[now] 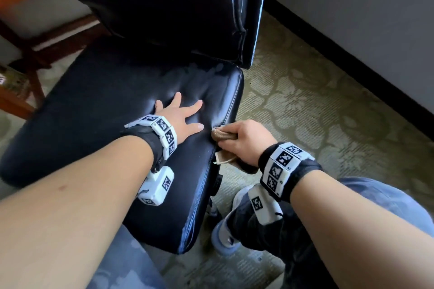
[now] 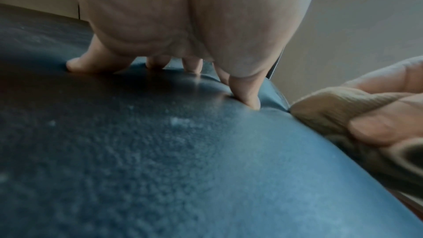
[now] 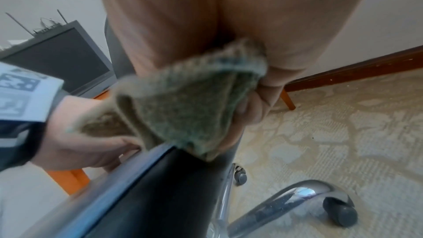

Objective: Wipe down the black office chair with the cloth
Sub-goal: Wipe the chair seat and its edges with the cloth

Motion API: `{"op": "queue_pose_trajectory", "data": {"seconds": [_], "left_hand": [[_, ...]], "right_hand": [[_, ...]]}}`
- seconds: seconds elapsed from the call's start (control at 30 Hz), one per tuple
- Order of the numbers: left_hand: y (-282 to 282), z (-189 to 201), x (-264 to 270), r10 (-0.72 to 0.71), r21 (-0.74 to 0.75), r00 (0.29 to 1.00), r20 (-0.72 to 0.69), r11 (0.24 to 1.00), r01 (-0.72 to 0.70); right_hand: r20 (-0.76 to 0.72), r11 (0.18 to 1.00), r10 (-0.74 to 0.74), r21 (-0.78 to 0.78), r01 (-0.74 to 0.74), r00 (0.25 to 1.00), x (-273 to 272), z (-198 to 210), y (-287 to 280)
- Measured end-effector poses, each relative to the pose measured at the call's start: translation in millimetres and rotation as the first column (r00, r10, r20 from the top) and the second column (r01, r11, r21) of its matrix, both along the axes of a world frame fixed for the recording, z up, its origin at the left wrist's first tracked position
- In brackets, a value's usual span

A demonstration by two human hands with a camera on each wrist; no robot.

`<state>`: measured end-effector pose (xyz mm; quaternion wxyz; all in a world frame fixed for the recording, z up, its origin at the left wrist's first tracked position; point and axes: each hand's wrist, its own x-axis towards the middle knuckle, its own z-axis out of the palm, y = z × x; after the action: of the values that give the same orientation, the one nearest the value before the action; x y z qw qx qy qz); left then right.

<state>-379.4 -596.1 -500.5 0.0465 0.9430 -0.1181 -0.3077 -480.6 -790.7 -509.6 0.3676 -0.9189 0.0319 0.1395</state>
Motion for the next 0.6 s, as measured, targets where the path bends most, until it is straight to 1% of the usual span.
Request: {"op": "queue_pose_trajectory", "data": {"seconds": [0.07,0.13,0.17,0.2,0.23,0.27,0.3,0.37,0.47,0.53,0.6], "left_hand": [[-4,1,3,-0.002,-0.004,1.0,0.004,1.0,0.002],[-7,0,5,0.001,-0.015,1.0,0.016,1.0,0.0],[-9,-1,5,0.0,-0.021,1.0,0.02,1.0,0.001],[-10,-2,5,-0.001,-0.026,1.0,0.024,1.0,0.002],[-10,-2,5,-0.001,-0.03,1.0,0.027,1.0,0.002],[-11,-3,5,0.0,-0.033,1.0,0.028,0.999,0.001],[-10,-4,5,0.001,-0.036,1.0,0.024,0.999,0.0],[-9,-6,6,0.004,-0.037,1.0,0.018,0.999,-0.003],[-9,-7,8,0.012,-0.024,1.0,0.0,1.0,-0.012],[-10,-6,10,0.002,-0.007,1.0,-0.007,1.0,-0.003],[-11,-4,10,0.005,-0.008,1.0,-0.016,1.0,-0.005]], "right_hand": [[-0.082,0.998,0.056,0.026,-0.054,0.995,-1,8,-6],[-0.099,0.997,0.044,0.075,-0.037,0.994,5,16,-16],[-0.06,0.996,-0.01,0.09,0.015,0.998,9,18,-20],[0.01,0.991,-0.1,0.09,0.099,0.995,15,18,-24],[0.089,0.978,-0.2,0.076,0.194,0.976,21,16,-27],[0.146,0.963,-0.27,0.051,0.265,0.952,28,13,-27],[0.18,0.958,-0.285,0.008,0.288,0.941,34,10,-26],[0.166,0.974,-0.203,-0.067,0.217,0.965,40,0,-23],[0.108,0.991,-0.057,-0.115,0.069,0.993,26,-2,-15],[0.076,0.996,0.041,-0.088,-0.034,0.996,9,-3,-9],[0.002,0.991,0.131,-0.03,-0.131,0.991,-6,0,-5]]}}
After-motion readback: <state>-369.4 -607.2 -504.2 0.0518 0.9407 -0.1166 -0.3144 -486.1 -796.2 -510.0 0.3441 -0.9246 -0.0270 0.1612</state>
